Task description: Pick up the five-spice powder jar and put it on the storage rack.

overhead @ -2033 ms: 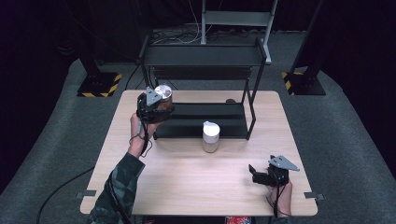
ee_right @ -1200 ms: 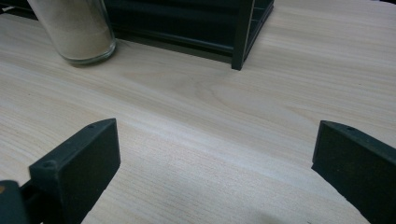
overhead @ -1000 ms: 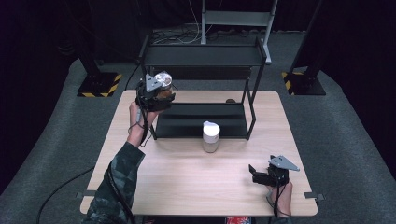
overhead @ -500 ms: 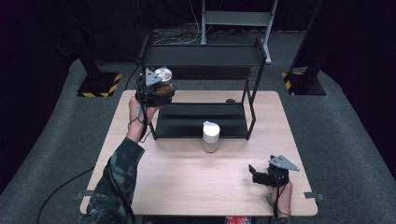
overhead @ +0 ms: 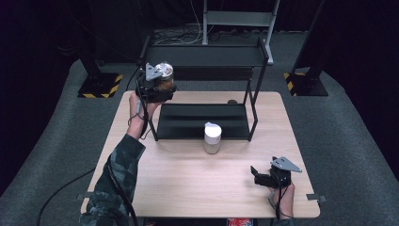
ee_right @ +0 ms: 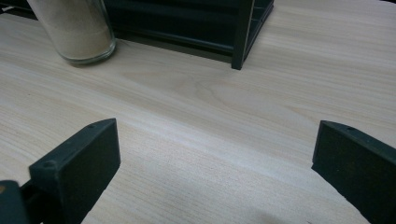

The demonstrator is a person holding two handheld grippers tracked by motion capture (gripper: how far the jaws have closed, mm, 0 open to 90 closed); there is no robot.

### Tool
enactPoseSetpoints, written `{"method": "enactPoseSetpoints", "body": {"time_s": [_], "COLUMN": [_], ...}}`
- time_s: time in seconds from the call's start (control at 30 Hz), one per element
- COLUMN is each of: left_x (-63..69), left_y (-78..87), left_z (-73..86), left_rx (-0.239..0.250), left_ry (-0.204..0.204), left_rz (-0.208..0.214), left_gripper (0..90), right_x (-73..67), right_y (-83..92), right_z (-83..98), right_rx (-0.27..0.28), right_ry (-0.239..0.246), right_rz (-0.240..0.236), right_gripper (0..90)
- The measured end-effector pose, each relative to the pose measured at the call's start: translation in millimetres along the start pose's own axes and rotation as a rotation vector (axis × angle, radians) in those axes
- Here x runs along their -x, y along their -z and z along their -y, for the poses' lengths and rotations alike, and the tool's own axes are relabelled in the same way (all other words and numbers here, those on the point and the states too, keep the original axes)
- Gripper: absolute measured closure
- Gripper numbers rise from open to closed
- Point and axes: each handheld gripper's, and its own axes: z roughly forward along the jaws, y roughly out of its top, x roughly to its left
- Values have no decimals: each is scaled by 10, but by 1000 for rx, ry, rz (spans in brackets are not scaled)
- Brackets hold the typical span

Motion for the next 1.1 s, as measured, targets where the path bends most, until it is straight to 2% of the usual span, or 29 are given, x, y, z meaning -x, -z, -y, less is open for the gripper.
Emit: {"method": "enactPoseSetpoints", "body": {"time_s": [0.5, 0.67, 1.1], "left_x": [-23, -47, -57], "left_y": [28, 33, 87], "left_z": [-170, -225, -239], "left_rx": [19, 11, 16], "left_ry": [4, -2, -7], "left_rz": [3, 7, 17], "left_gripper": [302, 302, 302], "right_x": [1, 2, 3], "right_y": [3, 2, 3], "right_z": [4, 5, 8], "right_rx": [2, 3, 5], "right_ry": [-2, 0, 0], "right_rz": [0, -1, 0], "right_gripper": [0, 0, 0]}}
